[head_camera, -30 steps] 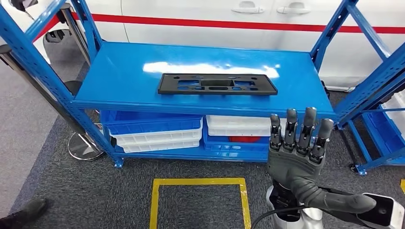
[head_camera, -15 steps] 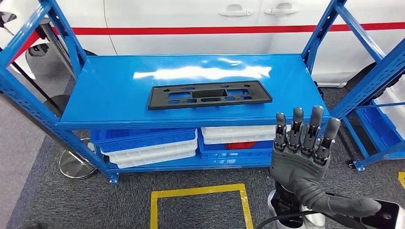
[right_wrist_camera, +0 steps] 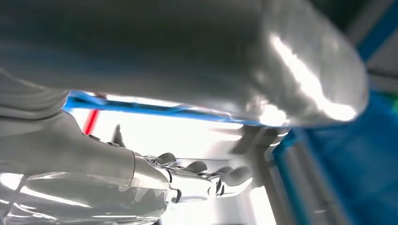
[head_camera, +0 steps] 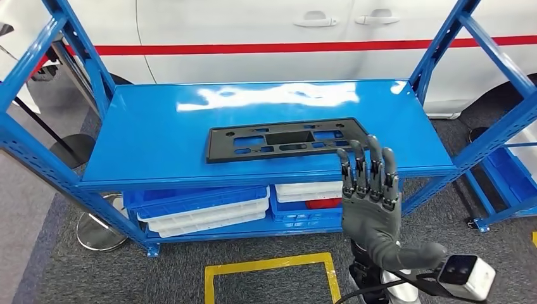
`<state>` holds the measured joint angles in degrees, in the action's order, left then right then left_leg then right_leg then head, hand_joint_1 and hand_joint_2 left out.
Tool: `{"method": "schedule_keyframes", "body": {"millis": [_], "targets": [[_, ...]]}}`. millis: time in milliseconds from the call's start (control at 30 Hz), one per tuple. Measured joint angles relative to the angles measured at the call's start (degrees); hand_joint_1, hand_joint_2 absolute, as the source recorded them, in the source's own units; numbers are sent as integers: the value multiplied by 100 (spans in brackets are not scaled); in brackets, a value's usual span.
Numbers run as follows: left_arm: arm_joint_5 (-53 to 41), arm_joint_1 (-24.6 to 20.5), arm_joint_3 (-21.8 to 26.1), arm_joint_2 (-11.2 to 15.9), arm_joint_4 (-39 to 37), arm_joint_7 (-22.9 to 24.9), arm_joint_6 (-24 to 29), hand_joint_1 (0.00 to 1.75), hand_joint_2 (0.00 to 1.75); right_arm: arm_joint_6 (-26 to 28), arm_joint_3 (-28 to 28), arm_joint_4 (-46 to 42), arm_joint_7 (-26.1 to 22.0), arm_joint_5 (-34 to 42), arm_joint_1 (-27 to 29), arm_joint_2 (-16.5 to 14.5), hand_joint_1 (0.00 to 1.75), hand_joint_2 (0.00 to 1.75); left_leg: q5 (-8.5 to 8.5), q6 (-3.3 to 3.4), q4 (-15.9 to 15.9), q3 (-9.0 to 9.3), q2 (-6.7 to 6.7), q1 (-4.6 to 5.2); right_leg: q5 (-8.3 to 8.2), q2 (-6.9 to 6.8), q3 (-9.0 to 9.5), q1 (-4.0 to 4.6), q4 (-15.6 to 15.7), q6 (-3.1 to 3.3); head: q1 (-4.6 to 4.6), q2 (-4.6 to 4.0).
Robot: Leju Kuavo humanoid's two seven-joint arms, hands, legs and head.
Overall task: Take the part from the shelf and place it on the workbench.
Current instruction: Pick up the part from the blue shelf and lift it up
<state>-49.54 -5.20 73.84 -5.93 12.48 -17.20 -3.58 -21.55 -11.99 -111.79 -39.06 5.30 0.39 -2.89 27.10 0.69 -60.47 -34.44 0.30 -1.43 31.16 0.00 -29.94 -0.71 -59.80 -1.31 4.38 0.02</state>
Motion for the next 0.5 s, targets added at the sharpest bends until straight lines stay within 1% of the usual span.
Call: {"method": "schedule_keyframes", "body": {"millis": [33, 67, 100, 133, 167, 200, 233, 267, 300, 333, 367, 400, 433, 500], "targets": [[-3, -5, 1, 1, 0, -9, -7, 0, 0, 63, -44, 67, 0, -14, 15, 57, 0, 0, 16, 35, 15, 33, -3, -3, 97, 0, -117, -7, -222, -26, 0, 0], [-3, -9, 1, 1, 0, -19, -11, 0, 0, 97, -84, 147, 0, -21, 22, 107, 0, 0, 39, 63, 23, 61, -5, 2, 217, 0, -314, -12, -559, -49, -1, 0], [-3, -14, 1, 1, 0, -27, -15, 0, 0, 119, -120, 232, 0, -26, 22, 146, 0, 0, 67, 84, 27, 87, -6, 11, 335, 0, -576, -12, -963, -64, -2, 0], [-4, -16, 1, 1, 0, -32, -18, 0, 0, 141, -156, 322, 0, -31, 21, 176, 0, 0, 99, 95, 28, 117, -10, 22, 401, 0, -835, -10, -1321, -69, -1, 0], [-4, -14, 1, 1, 0, -36, -19, 0, 0, 164, -189, 400, 0, -37, 20, 201, 0, 0, 137, 101, 28, 161, -18, 37, 359, 0, -1027, -6, -1524, -58, -1, 0], [-4, -12, 1, 1, 0, -37, -20, 0, 0, 188, -216, 459, 1, -41, 15, 220, 0, 0, 180, 103, 30, 219, -28, 53, 204, 1, -1119, 5, -1521, -30, -2, 0], [-4, -11, 1, 0, 0, -39, -20, 0, 0, 221, -240, 505, 4, -42, 7, 237, 0, 0, 225, 104, 34, 290, -39, 72, -56, 2, -1097, 25, -1292, 18, -2, 0], [-4, -9, 1, -3, -1, -41, -20, 0, 0, 267, -260, 540, 11, -43, -9, 253, 0, 0, 272, 107, 45, 355, -50, 86, -351, 5, -1005, 59, -918, 93, -2, 0], [-6, -11, 1, -14, -5, -42, -20, 0, 0, 322, -278, 572, 25, -43, -26, 266, 0, 0, 311, 103, 61, 416, -57, 103, -559, 4, -889, 92, -590, 170, 1, 0], [-8, -15, 1, -22, -10, -45, -18, 0, 0, 387, -303, 602, 45, -45, -41, 278, 0, 0, 340, 93, 83, 460, -64, 108, -690, 1, -791, 129, -318, 239, -1, 0], [-10, -18, 1, -30, -15, -43, -16, 0, 0, 454, -333, 630, 71, -50, -54, 286, 0, 0, 355, 75, 108, 483, -69, 103, -717, -3, -729, 158, -166, 295, -2, 0], [-12, -22, 1, -36, -20, -40, -10, 0, 0, 511, -365, 658, 98, -62, -62, 292, 0, 0, 359, 49, 138, 503, -69, 98, -682, -8, -697, 175, -122, 325, -3, 0], [-13, -25, 1, -34, -20, -31, -4, 0, 0, 563, -395, 684, 125, -75, -68, 295, 0, 44, 358, 20, 183, 529, -67, 95, -669, -9, -657, 182, -26, 345, -7, 0], [-18, -22, 1, -35, -20, -18, 6, 0, 0, 645, -450, 748, 165, -103, -76, 299, 0, 131, 408, -30, 192, 573, -49, 110, -664, -29, -499, 132, 195, 341, -4, 0]]}}
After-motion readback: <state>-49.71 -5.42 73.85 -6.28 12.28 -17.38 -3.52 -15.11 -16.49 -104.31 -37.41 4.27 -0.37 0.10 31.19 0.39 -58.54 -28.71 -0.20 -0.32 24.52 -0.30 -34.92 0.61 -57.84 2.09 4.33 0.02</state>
